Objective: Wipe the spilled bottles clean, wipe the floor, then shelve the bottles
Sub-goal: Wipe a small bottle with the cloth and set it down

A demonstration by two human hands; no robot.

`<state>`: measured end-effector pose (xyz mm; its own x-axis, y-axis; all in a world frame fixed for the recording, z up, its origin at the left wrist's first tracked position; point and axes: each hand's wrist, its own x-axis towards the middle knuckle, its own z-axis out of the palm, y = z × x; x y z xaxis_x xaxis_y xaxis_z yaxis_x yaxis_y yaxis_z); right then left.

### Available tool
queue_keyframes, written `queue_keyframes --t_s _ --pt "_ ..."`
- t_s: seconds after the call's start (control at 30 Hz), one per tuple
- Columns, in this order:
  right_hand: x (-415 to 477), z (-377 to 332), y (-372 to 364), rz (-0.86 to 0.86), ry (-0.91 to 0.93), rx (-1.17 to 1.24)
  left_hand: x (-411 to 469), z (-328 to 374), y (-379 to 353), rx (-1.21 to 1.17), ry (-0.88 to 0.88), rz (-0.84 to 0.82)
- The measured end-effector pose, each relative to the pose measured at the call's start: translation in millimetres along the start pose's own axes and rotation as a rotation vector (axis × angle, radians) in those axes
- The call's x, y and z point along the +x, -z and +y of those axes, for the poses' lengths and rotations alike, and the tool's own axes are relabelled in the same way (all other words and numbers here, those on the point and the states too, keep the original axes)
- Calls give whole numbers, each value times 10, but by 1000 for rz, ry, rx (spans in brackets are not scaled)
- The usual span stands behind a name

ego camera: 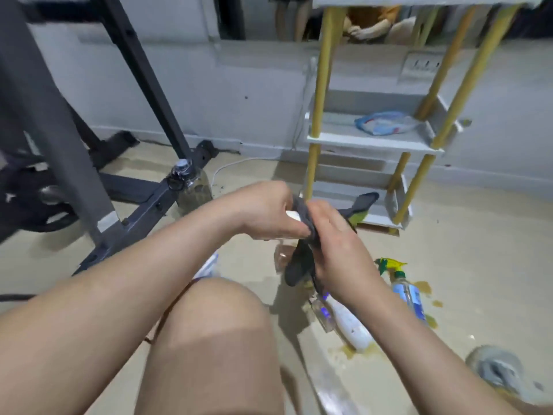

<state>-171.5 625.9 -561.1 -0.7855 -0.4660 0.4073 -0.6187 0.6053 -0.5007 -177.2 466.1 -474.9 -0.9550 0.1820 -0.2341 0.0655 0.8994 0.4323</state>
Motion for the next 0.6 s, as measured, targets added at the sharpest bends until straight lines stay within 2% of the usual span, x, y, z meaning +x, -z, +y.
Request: queue_keyframes --t_s 0.07,0.17,0.3,0.37,0.4,0.47,0.53,0.6 --pt "-94 -23 233 -40 -57 -119 -175 319 52 129 -24 52" --pt "-265 -1 582 -140 -95 -225 -345 610 -57 159 -55 82" --pt "-509 182 991 -486 -308 68 -495 840 -422 103 -138 86" --pt "-654 274 1076 -599 -354 101 -493 859 -665 22 -157 82" --pt "-719 307 1079 -587 -353 52 -480 848 -767 -85 -129 67" --pt "-862 354 1004 -399 -257 -236 -453 797 -897 -459 18 -42" --pt "-1000 384 883 -113 -71 -561 -451 733 -1009 -843 241 -282" --pt "-1091 397 818 23 38 -641 -485 700 -1153 -1045 328 -436"
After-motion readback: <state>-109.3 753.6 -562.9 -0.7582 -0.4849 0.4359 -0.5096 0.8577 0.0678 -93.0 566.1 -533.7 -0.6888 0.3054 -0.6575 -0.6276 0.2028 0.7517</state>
